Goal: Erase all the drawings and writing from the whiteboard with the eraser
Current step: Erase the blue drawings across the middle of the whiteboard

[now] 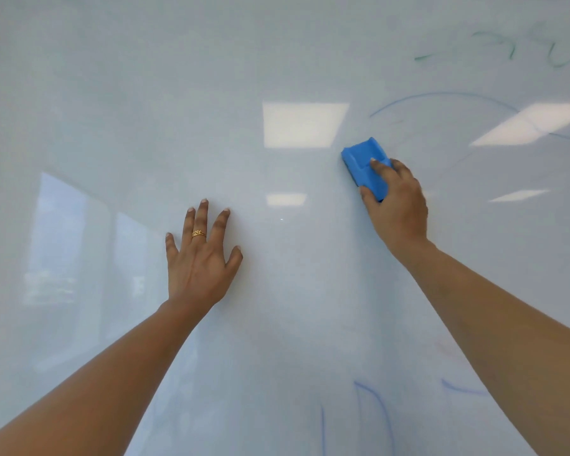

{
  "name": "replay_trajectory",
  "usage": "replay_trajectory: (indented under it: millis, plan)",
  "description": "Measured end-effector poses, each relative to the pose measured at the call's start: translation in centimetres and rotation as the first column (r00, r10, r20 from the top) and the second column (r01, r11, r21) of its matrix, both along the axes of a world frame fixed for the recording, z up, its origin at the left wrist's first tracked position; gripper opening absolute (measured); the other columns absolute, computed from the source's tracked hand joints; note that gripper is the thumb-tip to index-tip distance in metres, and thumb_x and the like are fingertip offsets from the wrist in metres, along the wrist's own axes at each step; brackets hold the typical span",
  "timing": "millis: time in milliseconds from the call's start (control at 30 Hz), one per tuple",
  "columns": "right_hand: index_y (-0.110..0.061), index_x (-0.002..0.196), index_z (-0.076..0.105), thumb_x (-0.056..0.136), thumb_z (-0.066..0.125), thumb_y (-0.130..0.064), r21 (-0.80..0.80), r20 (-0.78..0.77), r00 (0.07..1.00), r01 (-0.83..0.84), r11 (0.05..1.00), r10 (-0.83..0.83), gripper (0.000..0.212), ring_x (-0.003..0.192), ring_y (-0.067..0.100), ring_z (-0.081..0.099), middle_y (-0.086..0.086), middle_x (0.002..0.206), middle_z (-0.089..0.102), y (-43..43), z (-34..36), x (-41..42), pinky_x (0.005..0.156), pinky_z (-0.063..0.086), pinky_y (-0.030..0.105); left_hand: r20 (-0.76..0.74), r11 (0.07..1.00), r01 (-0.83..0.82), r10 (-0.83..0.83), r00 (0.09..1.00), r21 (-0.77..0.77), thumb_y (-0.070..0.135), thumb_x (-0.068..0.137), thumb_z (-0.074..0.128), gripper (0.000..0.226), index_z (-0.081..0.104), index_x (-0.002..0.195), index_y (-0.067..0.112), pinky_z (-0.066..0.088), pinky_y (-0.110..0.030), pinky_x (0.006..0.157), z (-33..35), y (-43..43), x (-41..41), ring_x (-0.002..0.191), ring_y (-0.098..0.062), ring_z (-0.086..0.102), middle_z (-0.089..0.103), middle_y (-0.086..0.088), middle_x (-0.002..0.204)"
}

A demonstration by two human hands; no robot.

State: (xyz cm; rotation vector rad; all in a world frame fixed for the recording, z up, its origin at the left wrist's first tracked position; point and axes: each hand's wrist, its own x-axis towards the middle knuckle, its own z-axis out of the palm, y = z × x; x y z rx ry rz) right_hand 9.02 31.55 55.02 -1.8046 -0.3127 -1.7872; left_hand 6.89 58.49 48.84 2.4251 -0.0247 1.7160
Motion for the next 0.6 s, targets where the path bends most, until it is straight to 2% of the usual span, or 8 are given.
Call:
replay_trajectory:
  millis: [133, 233, 333, 433, 600]
  plan:
    - [-0.019, 0.139, 0.041, 0.093, 0.052, -0.027, 0.215, -0.014, 1.000, 0.013, 0.977, -0.010, 0.048, 0.124, 0.028, 0.039, 0.008, 0.145, 0.034, 0.3, 0.0, 0.6, 0.099, 0.035, 0.035, 0.032, 1.000, 0.011, -0.011, 0.999, 0.019, 0.040, 0.095, 0.038, 0.060, 0.015, 0.149, 0.029, 0.003, -0.050, 0.114, 1.9, -0.3, 0.5, 0.145, -0.015, -0.007, -0.005, 0.002, 0.158]
    - [-0.018, 0.142, 0.035, 0.094, 0.047, -0.028, 0.231, -0.012, 0.998, 0.063, 0.971, -0.062, 0.051, 0.120, 0.030, 0.037, 0.011, 0.147, 0.031, 2.5, -0.4, 0.8, 0.098, 0.035, 0.036, 0.061, 0.999, 0.021, -0.023, 0.998, 0.037, 0.040, 0.095, 0.038, 0.059, 0.016, 0.149, 0.029, 0.001, -0.051, 0.113, 3.1, -0.2, 0.8, 0.145, -0.015, -0.007, -0.003, 0.002, 0.158]
    - [-0.018, 0.144, 0.031, 0.094, 0.047, -0.027, 0.119, 0.018, 0.998, 0.051, 0.992, -0.053, 0.053, 0.121, 0.030, 0.035, 0.012, 0.148, 0.027, 5.7, -0.4, 0.6, 0.098, 0.037, 0.037, 0.087, 0.998, 0.024, -0.029, 0.996, 0.059, 0.041, 0.095, 0.037, 0.058, 0.017, 0.149, 0.029, 0.000, -0.052, 0.113, 4.3, -0.1, 1.1, 0.145, -0.016, -0.006, -0.002, 0.002, 0.158]
    - [-0.015, 0.142, 0.035, 0.092, 0.050, -0.024, -0.040, 0.070, 0.997, 0.011, 0.999, -0.008, 0.053, 0.118, 0.032, 0.038, 0.015, 0.147, 0.030, 9.7, 0.0, 0.3, 0.098, 0.039, 0.041, 0.110, 0.997, 0.017, -0.025, 0.994, 0.069, 0.042, 0.095, 0.035, 0.058, 0.016, 0.149, 0.029, -0.001, -0.053, 0.112, 5.3, -0.2, 1.6, 0.145, -0.016, -0.005, -0.002, 0.002, 0.158]
    - [-0.009, 0.134, 0.048, 0.088, 0.056, -0.022, -0.262, 0.174, 0.985, 0.029, 0.965, 0.018, 0.049, 0.106, 0.035, 0.049, 0.020, 0.136, 0.044, 13.0, 1.8, 0.5, 0.083, 0.047, 0.043, 0.157, 0.996, -0.010, -0.003, 0.988, 0.086, 0.048, 0.094, 0.025, 0.059, 0.016, 0.149, 0.029, 0.000, -0.057, 0.111, 6.7, -0.2, 2.5, 0.145, -0.016, -0.004, 0.000, 0.001, 0.158]
